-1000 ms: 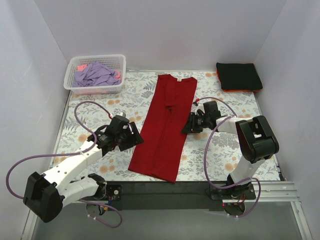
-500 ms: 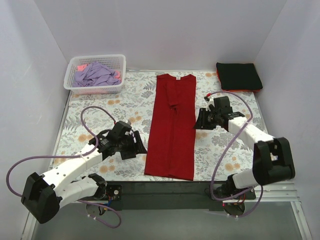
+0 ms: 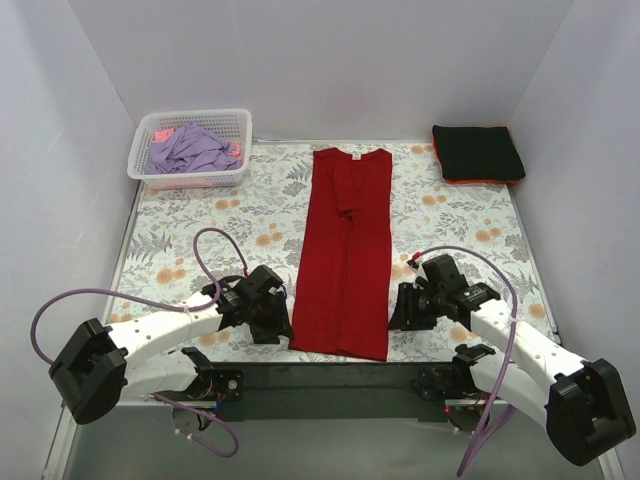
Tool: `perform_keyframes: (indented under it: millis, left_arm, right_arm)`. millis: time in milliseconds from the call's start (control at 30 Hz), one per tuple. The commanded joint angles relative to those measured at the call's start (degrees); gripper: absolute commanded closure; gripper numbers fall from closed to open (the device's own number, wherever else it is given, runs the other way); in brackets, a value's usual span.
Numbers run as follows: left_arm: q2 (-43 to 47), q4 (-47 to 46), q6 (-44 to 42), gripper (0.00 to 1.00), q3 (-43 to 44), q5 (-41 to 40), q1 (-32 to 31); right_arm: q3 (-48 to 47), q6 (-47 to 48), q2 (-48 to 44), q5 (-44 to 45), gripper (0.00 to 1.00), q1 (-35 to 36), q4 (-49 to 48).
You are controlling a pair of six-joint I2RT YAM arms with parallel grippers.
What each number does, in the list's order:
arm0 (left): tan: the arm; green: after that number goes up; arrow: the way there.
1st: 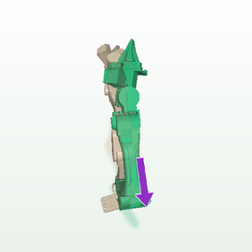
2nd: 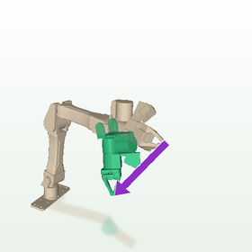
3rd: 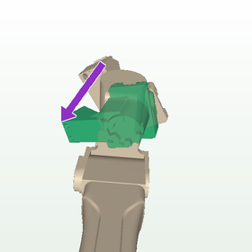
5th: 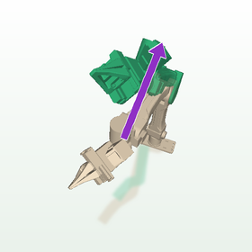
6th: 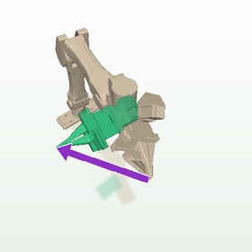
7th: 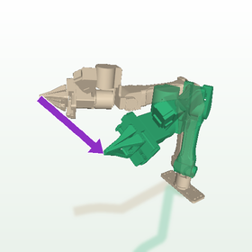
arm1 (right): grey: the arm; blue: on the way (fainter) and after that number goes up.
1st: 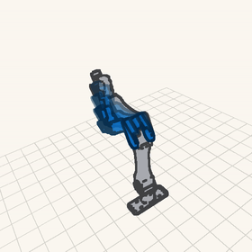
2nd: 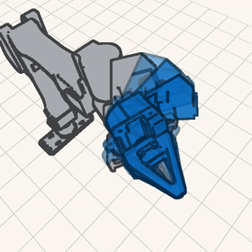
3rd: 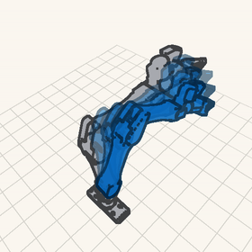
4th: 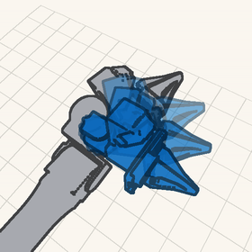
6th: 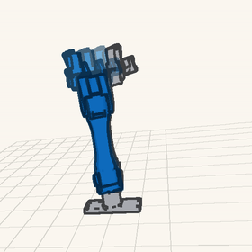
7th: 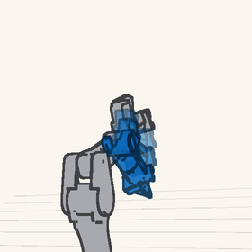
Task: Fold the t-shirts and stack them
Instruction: Fold the tshirt
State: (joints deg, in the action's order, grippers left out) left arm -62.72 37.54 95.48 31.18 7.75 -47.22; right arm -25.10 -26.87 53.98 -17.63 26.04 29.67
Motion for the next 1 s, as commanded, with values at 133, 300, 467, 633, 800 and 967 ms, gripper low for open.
perform_keyframes:
  millis: [133, 300, 467, 633, 800, 967]
  left_arm:
    - [-4.8, -4.0, 1.5, 0.6, 0.5, -0.6, -2.5]
    - [-6.7, -4.1, 1.6, 0.63, -0.1, -1.2, -3.3]
    - [-6.7, -3.0, 1.9, 0.71, -0.4, -2.2, -3.8]
    - [-7.2, -3.3, 2.3, 0.76, -0.8, -1.8, -4.1]
    - [-7.9, -3.6, 2.3, 0.78, -0.9, -1.4, -4.5]
    - [-7.9, -3.7, 2.3, 0.79, -1.1, -1.1, -4.6]
  right_arm:
    - [4.8, -9.2, -1.6, -1.4, 0.5, 5.4, -4.1]
    - [5.9, -12.6, -0.2, -0.8, 0.5, 8.4, -7.5]
    - [6.2, -14.0, 2.4, -0.1, 0.5, 11.5, -8.6]
    - [7.7, -16.5, 3.0, 0.7, 0.51, 13.6, -7.0]
    - [8.5, -17.4, -0.4, 3.9, 0.51, 13.9, -1.5]
    - [9.7, -18.2, -2.2, 3.8, 0.51, 13.9, 0.7]
